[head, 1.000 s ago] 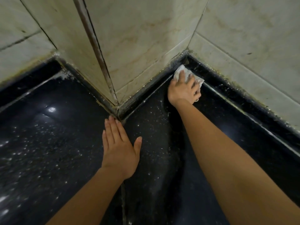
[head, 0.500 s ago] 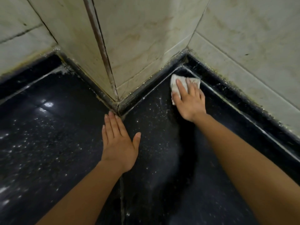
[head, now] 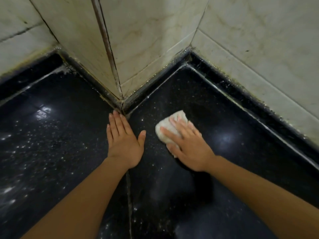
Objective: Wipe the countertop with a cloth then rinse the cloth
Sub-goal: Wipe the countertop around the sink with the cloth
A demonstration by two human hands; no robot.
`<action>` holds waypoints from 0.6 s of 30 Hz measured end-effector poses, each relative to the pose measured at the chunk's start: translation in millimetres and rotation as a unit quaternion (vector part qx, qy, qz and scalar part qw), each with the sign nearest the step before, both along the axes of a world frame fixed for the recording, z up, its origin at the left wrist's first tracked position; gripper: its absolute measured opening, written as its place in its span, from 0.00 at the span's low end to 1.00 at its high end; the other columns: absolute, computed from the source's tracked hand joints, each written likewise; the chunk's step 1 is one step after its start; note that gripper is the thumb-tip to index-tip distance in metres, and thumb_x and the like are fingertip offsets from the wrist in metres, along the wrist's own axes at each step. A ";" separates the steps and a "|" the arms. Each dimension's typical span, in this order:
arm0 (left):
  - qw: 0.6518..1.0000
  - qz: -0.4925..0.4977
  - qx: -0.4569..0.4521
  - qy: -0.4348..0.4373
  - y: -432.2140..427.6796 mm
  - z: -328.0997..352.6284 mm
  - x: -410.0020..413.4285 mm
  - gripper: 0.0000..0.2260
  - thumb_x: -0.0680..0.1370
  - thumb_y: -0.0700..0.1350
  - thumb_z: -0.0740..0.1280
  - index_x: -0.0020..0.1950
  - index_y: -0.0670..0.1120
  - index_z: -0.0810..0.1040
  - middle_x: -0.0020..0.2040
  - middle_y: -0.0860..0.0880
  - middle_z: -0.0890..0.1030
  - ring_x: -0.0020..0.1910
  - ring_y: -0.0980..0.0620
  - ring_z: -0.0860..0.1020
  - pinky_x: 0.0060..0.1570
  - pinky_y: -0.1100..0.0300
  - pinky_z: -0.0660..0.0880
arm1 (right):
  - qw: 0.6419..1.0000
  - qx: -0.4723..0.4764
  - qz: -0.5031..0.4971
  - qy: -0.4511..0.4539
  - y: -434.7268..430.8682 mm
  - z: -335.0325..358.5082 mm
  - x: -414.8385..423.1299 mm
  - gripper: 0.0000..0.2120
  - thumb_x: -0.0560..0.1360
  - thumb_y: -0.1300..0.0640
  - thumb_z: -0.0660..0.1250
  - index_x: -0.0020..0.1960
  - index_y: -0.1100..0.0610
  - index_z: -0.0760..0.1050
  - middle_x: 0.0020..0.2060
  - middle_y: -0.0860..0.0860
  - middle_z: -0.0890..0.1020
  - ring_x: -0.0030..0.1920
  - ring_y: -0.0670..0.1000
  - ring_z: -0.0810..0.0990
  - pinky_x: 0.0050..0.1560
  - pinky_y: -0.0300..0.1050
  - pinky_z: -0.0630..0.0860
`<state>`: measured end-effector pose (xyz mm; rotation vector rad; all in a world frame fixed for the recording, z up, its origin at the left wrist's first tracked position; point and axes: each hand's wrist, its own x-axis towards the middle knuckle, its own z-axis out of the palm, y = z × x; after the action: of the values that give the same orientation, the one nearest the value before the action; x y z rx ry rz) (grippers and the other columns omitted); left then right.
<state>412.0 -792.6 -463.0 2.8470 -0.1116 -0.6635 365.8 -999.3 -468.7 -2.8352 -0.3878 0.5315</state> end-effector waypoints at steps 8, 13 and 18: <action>1.000 -0.001 -0.013 -0.021 1.3 -4.3 -1.9 0.36 0.79 0.61 0.41 0.73 0.36 0.31 0.74 0.39 0.30 0.73 0.44 0.30 0.70 0.52 0.31 | 0.988 -0.023 0.153 0.010 -21.3 1.8 -36.7 0.24 0.81 0.37 0.41 0.75 0.35 0.42 0.77 0.46 0.43 0.76 0.48 0.35 0.74 0.49 0.34; 0.999 0.004 -0.012 -0.032 1.5 -7.1 -2.7 0.36 0.79 0.61 0.41 0.73 0.36 0.31 0.74 0.39 0.30 0.73 0.44 0.29 0.69 0.52 0.30 | 0.997 -0.061 -0.047 0.007 -44.0 -0.8 54.7 0.26 0.77 0.35 0.37 0.74 0.36 0.37 0.78 0.49 0.39 0.76 0.49 0.34 0.72 0.46 0.30; 1.000 0.003 -0.008 -0.030 1.0 -7.8 -2.4 0.36 0.79 0.61 0.41 0.73 0.36 0.30 0.74 0.39 0.29 0.73 0.44 0.29 0.69 0.53 0.30 | 0.982 -0.044 -0.181 0.041 -61.0 1.8 105.6 0.25 0.82 0.40 0.42 0.77 0.40 0.41 0.77 0.48 0.38 0.76 0.50 0.33 0.73 0.50 0.33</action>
<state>409.7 -791.6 -470.8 2.8511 -0.1161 -0.5734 471.4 -1060.2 -466.9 -2.8569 0.1705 0.5961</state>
